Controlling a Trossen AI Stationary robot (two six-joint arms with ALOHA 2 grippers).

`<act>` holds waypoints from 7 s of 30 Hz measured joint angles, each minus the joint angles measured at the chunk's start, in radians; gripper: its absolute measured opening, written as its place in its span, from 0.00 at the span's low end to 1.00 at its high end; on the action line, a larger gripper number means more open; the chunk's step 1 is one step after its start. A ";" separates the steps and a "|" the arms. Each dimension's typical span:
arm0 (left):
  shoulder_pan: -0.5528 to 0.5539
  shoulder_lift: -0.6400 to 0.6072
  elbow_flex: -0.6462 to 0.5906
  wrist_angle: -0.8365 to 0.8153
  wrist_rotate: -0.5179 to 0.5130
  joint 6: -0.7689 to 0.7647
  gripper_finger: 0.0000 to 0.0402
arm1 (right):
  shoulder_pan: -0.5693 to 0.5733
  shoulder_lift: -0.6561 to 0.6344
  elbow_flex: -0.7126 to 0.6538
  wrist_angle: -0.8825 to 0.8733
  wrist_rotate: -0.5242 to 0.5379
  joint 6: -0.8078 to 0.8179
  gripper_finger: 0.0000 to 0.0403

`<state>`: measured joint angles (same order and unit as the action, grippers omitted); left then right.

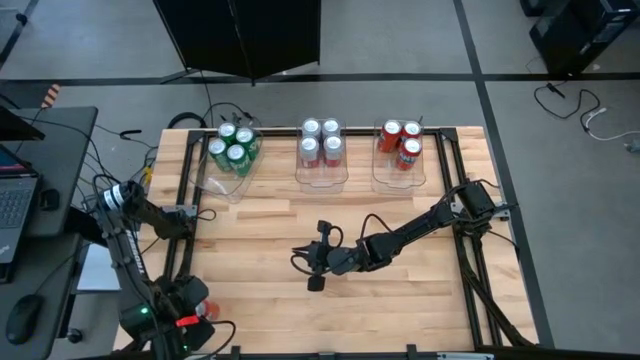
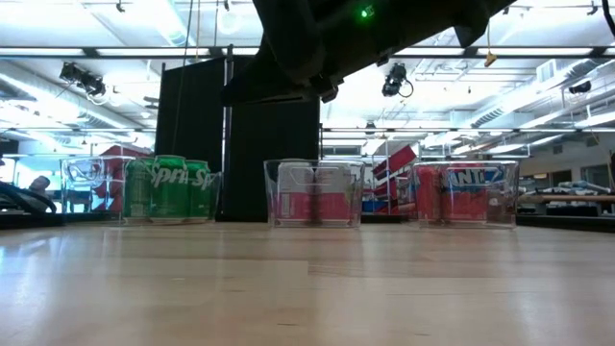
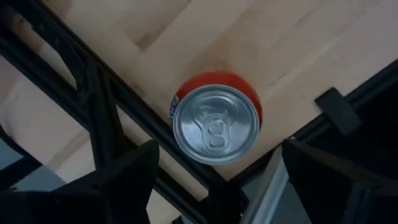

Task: Sort soda cans
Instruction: Put the red soda can into the right transparent bin

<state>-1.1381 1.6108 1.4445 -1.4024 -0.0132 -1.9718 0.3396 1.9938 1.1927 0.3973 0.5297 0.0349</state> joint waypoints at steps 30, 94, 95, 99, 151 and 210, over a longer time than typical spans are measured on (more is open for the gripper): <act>0.086 -0.007 -0.283 0.292 -0.039 0.279 0.71 | 0.035 -0.015 0.000 -0.024 -0.031 -0.011 0.00; 1.189 0.134 -0.190 0.848 0.200 1.911 0.81 | 0.001 -0.303 -0.536 0.132 0.145 0.303 0.01; 1.189 0.134 -0.190 0.847 0.200 1.911 0.80 | -0.002 -0.303 -0.536 0.137 0.137 0.303 0.01; 1.179 0.134 -0.190 0.848 0.199 1.913 0.79 | -0.015 -0.303 -0.536 0.194 0.105 0.298 0.02; 1.057 0.133 -0.127 0.799 0.054 1.993 0.80 | -0.032 -0.292 -0.529 0.383 -0.030 0.223 0.87; 1.039 -0.090 -0.607 1.086 -0.142 1.962 0.03 | -0.069 -0.750 -0.411 -0.389 0.610 0.340 0.71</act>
<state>-0.0994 1.5209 0.8374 -0.3162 -0.1551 -0.0101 0.2704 1.2442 0.7818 0.0078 1.1399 0.3749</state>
